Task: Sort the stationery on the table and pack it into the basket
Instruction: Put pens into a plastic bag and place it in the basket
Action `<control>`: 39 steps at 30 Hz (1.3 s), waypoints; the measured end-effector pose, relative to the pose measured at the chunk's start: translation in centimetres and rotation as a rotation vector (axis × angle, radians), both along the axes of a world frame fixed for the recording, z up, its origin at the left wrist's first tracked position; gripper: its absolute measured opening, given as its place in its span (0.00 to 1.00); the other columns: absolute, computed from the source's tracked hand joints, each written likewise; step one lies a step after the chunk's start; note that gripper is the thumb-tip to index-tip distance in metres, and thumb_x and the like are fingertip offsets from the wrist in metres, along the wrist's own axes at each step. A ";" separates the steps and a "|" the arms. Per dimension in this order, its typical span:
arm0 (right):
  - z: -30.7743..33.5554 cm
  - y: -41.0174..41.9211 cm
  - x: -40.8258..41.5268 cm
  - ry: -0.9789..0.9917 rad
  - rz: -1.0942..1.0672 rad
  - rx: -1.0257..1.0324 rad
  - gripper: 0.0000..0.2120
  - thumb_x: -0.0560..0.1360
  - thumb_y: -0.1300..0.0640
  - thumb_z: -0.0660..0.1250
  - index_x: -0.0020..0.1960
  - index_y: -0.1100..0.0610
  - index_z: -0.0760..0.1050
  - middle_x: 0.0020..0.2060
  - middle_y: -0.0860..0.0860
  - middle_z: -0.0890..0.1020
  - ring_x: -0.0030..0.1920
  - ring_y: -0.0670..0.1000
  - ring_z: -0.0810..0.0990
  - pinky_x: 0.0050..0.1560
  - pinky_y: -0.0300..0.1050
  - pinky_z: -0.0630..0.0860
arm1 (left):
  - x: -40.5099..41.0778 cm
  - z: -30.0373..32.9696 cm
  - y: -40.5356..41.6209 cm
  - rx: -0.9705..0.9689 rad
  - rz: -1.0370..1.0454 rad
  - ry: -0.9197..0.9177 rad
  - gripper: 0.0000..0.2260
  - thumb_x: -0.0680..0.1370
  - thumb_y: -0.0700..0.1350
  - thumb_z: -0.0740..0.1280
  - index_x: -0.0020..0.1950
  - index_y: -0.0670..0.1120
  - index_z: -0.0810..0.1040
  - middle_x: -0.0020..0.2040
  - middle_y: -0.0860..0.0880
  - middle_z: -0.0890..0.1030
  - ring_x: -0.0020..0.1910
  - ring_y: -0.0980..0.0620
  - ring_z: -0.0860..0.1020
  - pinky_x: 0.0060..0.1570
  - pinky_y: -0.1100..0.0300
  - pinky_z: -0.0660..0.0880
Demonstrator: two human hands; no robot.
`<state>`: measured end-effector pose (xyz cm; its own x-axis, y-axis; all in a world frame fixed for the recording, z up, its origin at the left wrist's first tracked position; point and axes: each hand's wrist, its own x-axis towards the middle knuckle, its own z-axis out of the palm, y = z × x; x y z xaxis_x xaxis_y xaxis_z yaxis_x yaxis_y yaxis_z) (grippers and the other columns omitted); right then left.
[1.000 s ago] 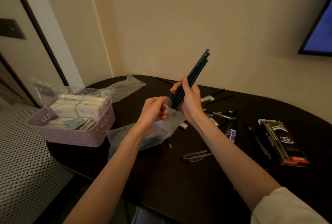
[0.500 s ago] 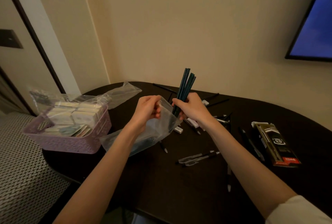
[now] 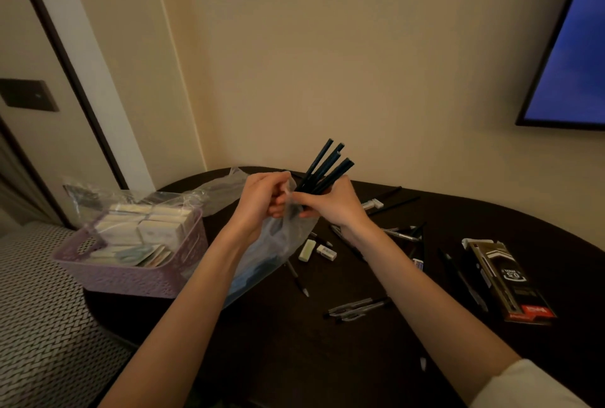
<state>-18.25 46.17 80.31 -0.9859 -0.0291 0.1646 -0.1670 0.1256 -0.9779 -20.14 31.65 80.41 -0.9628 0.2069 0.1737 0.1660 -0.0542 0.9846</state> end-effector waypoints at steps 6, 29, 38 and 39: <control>0.5 0.1 -0.2 -0.226 0.339 -0.093 0.08 0.76 0.62 0.68 0.55 0.59 0.78 0.51 0.57 0.83 0.52 0.55 0.83 0.52 0.46 0.81 | -0.3 0.4 -0.9 0.077 0.065 -0.025 0.16 0.80 0.42 0.62 0.31 0.45 0.69 0.24 0.51 0.64 0.21 0.55 0.62 0.21 0.66 0.60; -0.4 4.3 -2.2 0.105 -0.060 0.442 0.08 0.79 0.63 0.63 0.56 0.60 0.78 0.52 0.55 0.81 0.52 0.52 0.80 0.50 0.49 0.81 | 0.2 -1.7 -1.1 0.028 0.131 -0.095 0.12 0.82 0.44 0.61 0.40 0.43 0.74 0.31 0.48 0.75 0.31 0.54 0.75 0.35 0.61 0.75; -7.0 12.8 1.5 -0.181 -0.237 0.469 0.07 0.78 0.64 0.64 0.53 0.60 0.79 0.49 0.56 0.82 0.50 0.52 0.81 0.47 0.46 0.80 | 1.7 -5.9 2.9 0.003 0.072 -0.171 0.11 0.82 0.44 0.62 0.42 0.40 0.76 0.35 0.46 0.78 0.35 0.52 0.78 0.38 0.61 0.79; -7.8 13.8 1.9 -0.197 -0.264 0.464 0.07 0.78 0.64 0.64 0.53 0.59 0.79 0.49 0.55 0.82 0.50 0.52 0.81 0.47 0.46 0.80 | 1.9 -6.3 3.2 -0.004 0.067 -0.183 0.11 0.81 0.44 0.62 0.42 0.40 0.76 0.36 0.46 0.78 0.35 0.52 0.78 0.38 0.61 0.79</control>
<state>-16.34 59.98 72.54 -0.9804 0.1972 0.0052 0.1087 0.5621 -0.8199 -18.23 34.88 74.07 -0.9899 0.1414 -0.0065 -0.0130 -0.0451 0.9989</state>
